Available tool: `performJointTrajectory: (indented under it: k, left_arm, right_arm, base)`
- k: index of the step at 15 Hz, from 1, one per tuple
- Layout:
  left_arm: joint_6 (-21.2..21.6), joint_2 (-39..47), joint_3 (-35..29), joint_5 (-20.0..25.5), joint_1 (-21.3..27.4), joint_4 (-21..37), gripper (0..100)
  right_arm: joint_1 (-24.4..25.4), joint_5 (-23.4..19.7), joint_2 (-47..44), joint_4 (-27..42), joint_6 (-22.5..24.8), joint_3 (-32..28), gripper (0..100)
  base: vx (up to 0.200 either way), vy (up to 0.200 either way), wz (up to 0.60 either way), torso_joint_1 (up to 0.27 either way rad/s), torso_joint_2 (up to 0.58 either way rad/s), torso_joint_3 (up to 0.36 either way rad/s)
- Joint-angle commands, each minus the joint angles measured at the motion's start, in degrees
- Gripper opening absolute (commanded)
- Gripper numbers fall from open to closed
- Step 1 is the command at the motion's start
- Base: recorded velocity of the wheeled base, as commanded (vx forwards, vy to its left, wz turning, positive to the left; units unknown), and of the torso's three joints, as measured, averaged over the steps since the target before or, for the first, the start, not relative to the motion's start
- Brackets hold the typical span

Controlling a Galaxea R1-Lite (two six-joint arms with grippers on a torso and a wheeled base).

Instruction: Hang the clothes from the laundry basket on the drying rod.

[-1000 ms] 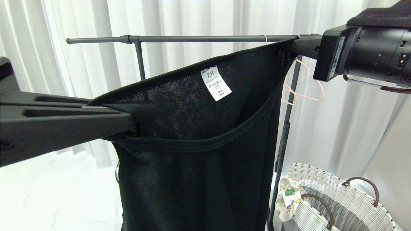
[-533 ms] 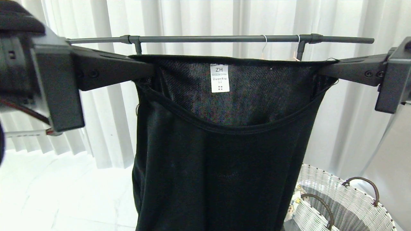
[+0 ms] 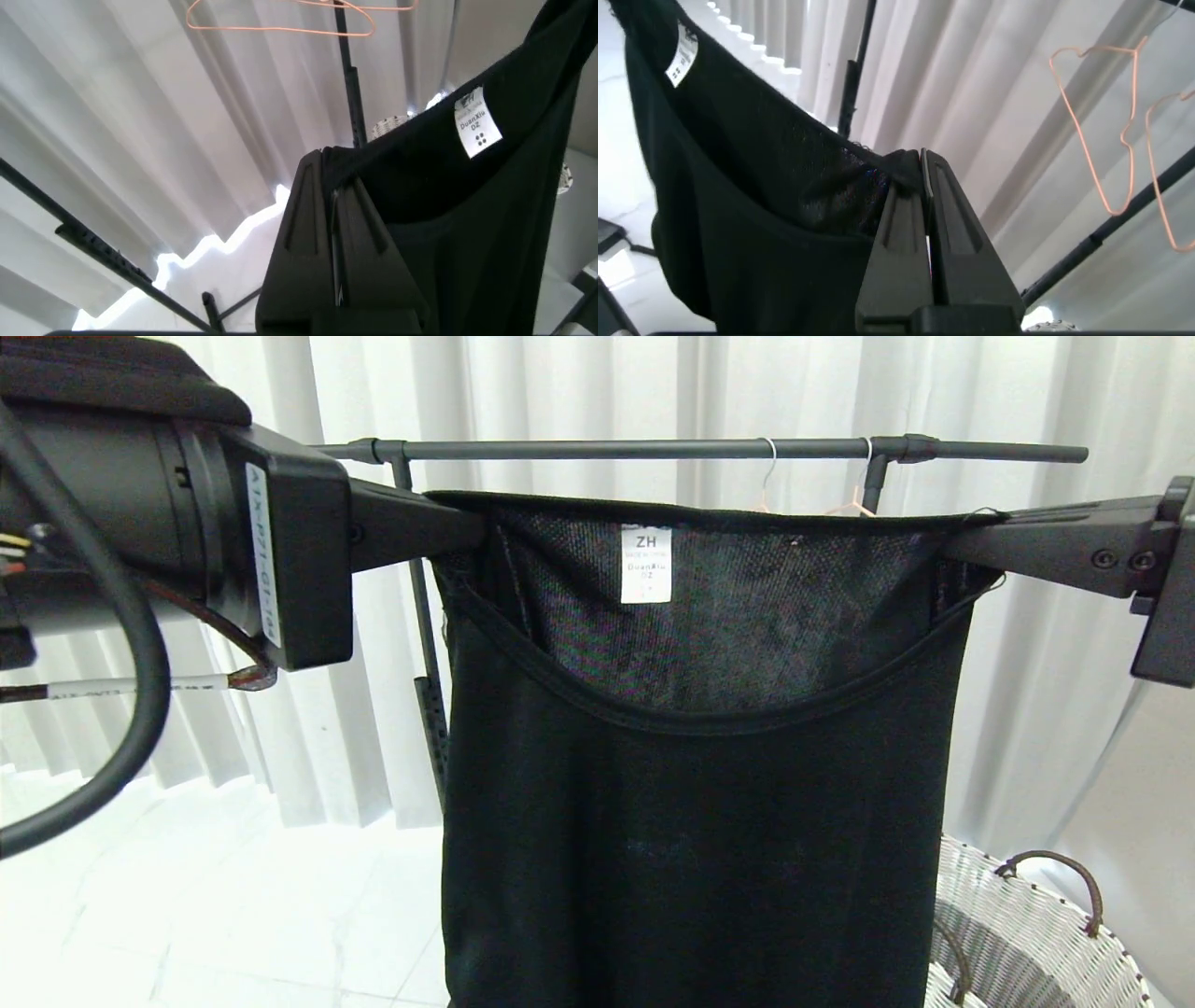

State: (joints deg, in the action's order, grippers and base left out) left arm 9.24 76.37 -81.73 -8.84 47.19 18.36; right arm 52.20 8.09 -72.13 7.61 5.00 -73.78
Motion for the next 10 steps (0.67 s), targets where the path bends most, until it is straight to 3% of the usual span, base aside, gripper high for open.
performJointTrajectory:
  k: [1, 4, 8, 10]
  left_arm:
    - [0.0, 0.2, 0.0, 0.0, 0.0, 0.0, 0]
    - [0.0, 0.4, -0.2, -0.1, -0.2, 0.0, 0]
    - [2.9, 2.0, -3.2, 0.0, -8.2, 0.0, 0]
    - [3.3, 2.0, -3.1, 0.0, -8.5, -0.1, 0]
  right_arm:
    - [0.1, 1.0, 0.1, 0.0, 0.0, 0.1, 100]
    - [1.5, 1.5, 2.0, 0.1, 0.0, 2.5, 100]
    - [2.3, 1.0, 8.3, 3.8, 4.4, 9.9, 100]
    - [2.4, 0.3, 9.6, 5.8, 4.5, 10.1, 100]
  base:
    - [0.0, 0.0, 0.0, 0.0, 0.0, 0.0]
    - [0.0, 0.0, 0.0, 0.0, 0.0, 0.0]
    - [0.0, 0.0, 0.0, 0.0, 0.0, 0.0]
    - [0.0, 0.0, 0.0, 0.0, 0.0, 0.0]
